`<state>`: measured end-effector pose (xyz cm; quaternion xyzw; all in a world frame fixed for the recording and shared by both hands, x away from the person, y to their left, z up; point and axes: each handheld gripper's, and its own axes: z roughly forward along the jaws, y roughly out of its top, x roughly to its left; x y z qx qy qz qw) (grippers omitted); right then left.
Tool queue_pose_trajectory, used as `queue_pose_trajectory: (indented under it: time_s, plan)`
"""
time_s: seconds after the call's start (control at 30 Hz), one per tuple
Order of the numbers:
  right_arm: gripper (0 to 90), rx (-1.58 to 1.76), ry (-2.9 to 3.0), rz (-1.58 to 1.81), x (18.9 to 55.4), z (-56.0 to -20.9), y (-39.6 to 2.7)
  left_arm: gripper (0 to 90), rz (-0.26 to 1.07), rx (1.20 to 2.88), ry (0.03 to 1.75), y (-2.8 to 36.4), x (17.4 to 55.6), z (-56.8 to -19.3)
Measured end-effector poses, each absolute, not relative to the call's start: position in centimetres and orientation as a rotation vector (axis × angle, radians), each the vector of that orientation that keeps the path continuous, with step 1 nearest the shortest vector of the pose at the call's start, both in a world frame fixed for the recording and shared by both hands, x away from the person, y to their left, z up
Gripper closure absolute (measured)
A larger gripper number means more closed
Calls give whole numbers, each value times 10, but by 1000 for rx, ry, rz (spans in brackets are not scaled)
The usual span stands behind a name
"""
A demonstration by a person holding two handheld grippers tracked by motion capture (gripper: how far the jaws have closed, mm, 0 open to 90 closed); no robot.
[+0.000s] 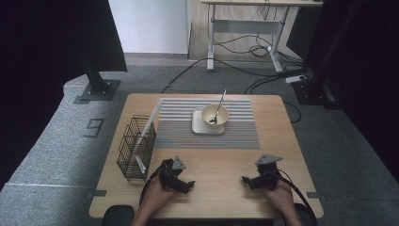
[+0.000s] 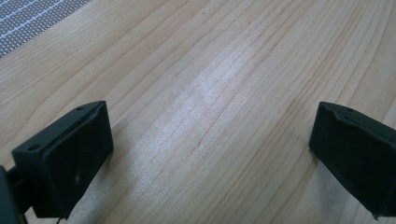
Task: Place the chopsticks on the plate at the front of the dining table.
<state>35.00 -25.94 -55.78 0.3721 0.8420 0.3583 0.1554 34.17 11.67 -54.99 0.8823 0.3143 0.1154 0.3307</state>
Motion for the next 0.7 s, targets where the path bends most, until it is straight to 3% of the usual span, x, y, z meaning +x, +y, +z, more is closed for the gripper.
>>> queue_pose_trajectory:
  time_s: [0.7]
  plan:
    - [0,1061,2440,1040,352,-556,-258,0,302,2307,822,117,342,-550]
